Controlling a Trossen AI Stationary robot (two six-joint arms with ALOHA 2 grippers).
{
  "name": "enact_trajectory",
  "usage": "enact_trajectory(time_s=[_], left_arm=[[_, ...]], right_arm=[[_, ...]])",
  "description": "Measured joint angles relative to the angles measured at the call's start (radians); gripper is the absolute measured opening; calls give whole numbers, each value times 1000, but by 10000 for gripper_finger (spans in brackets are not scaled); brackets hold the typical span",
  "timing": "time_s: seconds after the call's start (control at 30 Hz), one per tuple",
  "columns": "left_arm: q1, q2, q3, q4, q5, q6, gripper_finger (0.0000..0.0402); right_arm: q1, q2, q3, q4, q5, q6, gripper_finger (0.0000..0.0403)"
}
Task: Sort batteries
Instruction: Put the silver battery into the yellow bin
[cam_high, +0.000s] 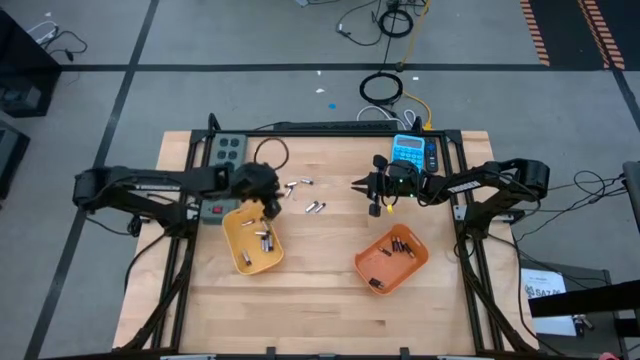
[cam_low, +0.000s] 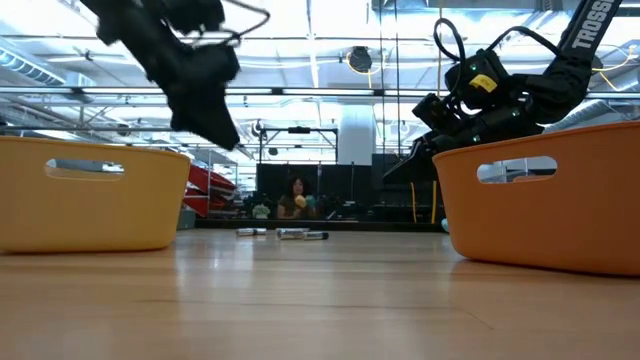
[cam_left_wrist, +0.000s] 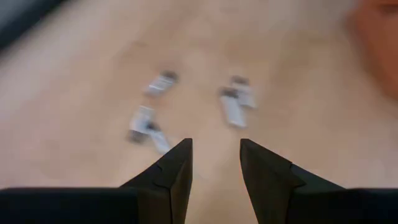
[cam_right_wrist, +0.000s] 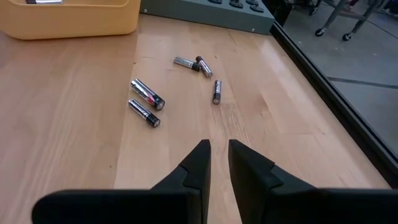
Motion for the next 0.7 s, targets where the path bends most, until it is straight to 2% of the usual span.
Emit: enact_trajectory(time_s=[0.13, 0.33, 0.47, 0.7], left_arm=[[96, 87, 0, 34, -33, 136, 144], [226, 221, 0, 113, 99, 230, 144], [252, 283, 17, 178, 139, 312, 144], [248, 348, 24, 400, 107, 401, 144]], right_arm=[[0, 0, 0, 0, -3, -1, 47], [0, 0, 0, -1, 2, -5, 47], [0, 0, 0, 0, 4, -16, 47], [-1, 0, 0, 96, 5, 69, 47]])
